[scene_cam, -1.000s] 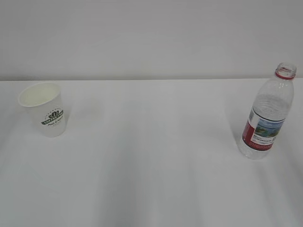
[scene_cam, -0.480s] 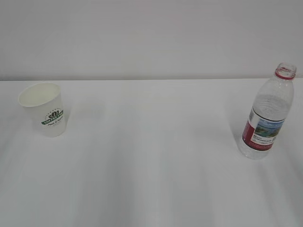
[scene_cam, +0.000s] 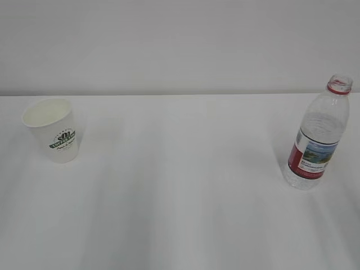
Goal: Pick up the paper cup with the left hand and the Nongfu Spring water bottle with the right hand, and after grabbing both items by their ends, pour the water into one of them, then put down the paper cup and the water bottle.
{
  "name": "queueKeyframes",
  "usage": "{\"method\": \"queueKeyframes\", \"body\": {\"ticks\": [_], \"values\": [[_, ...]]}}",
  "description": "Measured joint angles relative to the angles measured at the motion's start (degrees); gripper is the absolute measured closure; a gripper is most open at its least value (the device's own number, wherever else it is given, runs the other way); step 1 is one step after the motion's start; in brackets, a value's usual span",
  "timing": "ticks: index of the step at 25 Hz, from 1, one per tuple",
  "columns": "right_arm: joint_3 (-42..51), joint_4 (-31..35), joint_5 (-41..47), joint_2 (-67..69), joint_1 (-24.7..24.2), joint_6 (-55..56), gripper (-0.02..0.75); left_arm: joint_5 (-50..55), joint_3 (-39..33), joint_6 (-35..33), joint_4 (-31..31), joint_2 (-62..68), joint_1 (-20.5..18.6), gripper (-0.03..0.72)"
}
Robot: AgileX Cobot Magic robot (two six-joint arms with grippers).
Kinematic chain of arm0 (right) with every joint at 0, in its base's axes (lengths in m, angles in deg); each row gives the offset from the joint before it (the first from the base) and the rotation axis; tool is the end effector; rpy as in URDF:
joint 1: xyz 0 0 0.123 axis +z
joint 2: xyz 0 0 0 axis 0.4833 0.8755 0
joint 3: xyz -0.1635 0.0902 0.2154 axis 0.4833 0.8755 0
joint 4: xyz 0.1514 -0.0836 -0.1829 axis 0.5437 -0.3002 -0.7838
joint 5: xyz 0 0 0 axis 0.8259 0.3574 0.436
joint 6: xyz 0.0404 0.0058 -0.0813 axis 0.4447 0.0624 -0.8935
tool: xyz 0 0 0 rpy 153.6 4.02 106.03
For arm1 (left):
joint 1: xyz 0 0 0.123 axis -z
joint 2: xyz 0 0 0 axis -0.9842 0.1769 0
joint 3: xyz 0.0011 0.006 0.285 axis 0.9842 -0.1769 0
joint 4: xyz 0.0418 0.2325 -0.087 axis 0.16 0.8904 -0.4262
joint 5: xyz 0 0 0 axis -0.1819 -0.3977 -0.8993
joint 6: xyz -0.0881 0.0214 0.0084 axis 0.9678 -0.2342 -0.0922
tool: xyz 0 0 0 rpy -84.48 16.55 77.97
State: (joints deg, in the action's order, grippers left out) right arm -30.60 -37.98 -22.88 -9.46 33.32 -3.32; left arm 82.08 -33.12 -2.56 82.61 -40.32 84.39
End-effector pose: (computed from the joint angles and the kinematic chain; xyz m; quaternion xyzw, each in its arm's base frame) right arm 0.1193 0.0091 0.2582 0.0254 0.7726 0.0692 0.6306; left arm 0.1544 -0.0122 0.2702 -0.0196 0.7710 -0.0654 0.6332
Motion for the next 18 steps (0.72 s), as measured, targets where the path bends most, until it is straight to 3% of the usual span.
{"method": "queueKeyframes", "body": {"ticks": [5,18], "values": [[2.49,0.02,-1.32,0.04,0.00,0.39,0.170,-2.58,0.00,0.00,0.00,5.18,2.93,0.301],[3.08,0.12,-7.87,7.85,0.00,2.33,0.170,-4.75,0.00,0.00,0.00,8.74,3.05,0.305]]}}
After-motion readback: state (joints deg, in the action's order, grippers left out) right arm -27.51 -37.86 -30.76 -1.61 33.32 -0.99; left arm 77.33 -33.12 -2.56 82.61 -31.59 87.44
